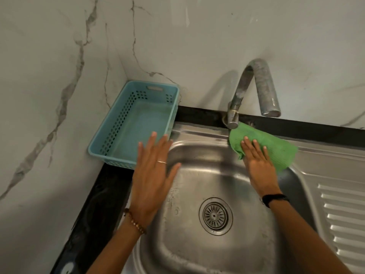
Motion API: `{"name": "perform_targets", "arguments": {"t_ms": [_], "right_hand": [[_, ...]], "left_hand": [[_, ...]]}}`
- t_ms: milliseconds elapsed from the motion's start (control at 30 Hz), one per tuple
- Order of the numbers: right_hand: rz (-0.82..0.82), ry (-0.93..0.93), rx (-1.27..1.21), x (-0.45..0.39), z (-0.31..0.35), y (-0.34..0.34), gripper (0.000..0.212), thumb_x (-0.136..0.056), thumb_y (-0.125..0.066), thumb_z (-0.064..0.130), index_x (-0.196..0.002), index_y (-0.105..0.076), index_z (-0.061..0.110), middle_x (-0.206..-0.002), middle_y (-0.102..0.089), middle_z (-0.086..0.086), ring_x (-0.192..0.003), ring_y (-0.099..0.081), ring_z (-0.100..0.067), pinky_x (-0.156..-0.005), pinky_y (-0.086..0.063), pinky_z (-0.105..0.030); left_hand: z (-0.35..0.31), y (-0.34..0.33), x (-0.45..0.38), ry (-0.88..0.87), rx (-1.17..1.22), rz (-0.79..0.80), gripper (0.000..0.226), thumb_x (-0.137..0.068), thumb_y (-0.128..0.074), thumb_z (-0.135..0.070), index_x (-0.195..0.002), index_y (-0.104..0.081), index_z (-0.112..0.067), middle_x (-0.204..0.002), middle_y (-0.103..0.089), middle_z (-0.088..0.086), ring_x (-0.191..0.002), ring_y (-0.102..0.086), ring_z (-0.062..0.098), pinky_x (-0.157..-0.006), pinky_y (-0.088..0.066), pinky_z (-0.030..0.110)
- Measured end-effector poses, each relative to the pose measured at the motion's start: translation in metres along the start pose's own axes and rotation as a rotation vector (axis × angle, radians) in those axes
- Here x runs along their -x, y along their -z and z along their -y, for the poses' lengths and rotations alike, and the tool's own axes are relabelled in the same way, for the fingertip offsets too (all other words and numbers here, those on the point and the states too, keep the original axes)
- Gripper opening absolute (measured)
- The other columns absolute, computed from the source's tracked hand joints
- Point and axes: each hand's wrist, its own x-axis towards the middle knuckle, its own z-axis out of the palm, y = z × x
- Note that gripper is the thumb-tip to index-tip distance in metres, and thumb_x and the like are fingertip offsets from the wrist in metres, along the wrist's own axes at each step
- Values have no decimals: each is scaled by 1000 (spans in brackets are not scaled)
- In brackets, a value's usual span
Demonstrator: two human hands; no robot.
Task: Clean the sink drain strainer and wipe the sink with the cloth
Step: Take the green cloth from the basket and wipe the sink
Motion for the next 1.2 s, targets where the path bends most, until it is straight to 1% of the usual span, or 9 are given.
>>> {"name": "perform_targets", "arguments": {"t_ms": [133,233,300,433,500,600,733,933,1200], "right_hand": [[14,-31,-115,0,-1,3,54,-97,-38,2,-145,-15,5,-156,-11,-15,-145,-7,-29,-117,0,-36],[-1,23,-166,-8,29,-4,53,-98,-35,6,-144,-10,5,-155,-6,-17,-144,0,-30,-117,2,-36],[-16,47,-213,-14,50,-9,53,-98,-35,8,-144,-8,8,-155,-7,-16,-143,4,-27,-117,3,-35],[38,232,-174,-42,102,-15,71,-91,-53,13,-147,-9,12,-157,-7,-10,-146,-1,-25,-116,8,-30],[57,336,-165,-61,128,-15,78,-83,-61,9,-147,-15,10,-158,-9,-9,-146,-5,-23,-115,8,-30],[35,407,-136,-75,143,-17,70,-85,-52,3,-146,-20,9,-158,-11,-9,-146,-8,-22,-117,4,-31],[-32,425,-118,-72,131,-20,51,-92,-40,2,-142,-31,8,-157,-17,-8,-145,-16,-22,-117,0,-31],[-148,229,-166,-47,78,-20,52,-79,-52,-10,-128,-51,6,-143,-45,-13,-131,-44,-30,-110,-28,-43],[-39,-141,-77,13,-47,0,60,-86,-46,-13,-141,-29,1,-154,-17,-13,-141,-25,-34,-117,-21,-43]], "left_hand": [[-25,-40,-10,-132,85,204,64,-87,-53,-34,-143,-24,-20,-152,-22,1,-142,-5,16,-117,3,29],[-18,-84,-22,7,186,432,91,-84,-60,-35,-140,12,-26,-150,19,-5,-140,19,14,-111,12,27],[-6,-107,-31,106,197,560,109,-77,-66,-42,-135,24,-22,-148,30,1,-137,28,17,-109,17,27],[19,-127,-35,185,122,628,126,-68,-70,-53,-134,29,-14,-152,27,12,-135,31,19,-107,23,30],[26,-127,-35,248,172,599,126,-69,-69,-53,-139,25,-7,-153,24,15,-139,25,22,-103,29,22],[26,-127,-37,326,249,503,120,-72,-68,-48,-141,17,1,-153,18,18,-141,18,22,-92,35,6],[26,-127,-38,291,143,550,129,-65,-72,-53,-140,18,0,-153,18,19,-141,19,26,-90,40,10],[25,-124,-37,252,44,599,131,-64,-73,-50,-139,23,-1,-151,24,20,-140,25,30,-86,43,14],[23,-123,-35,206,-85,614,134,-64,-73,-53,-139,24,0,-149,28,22,-138,27,35,-98,34,32]]}}
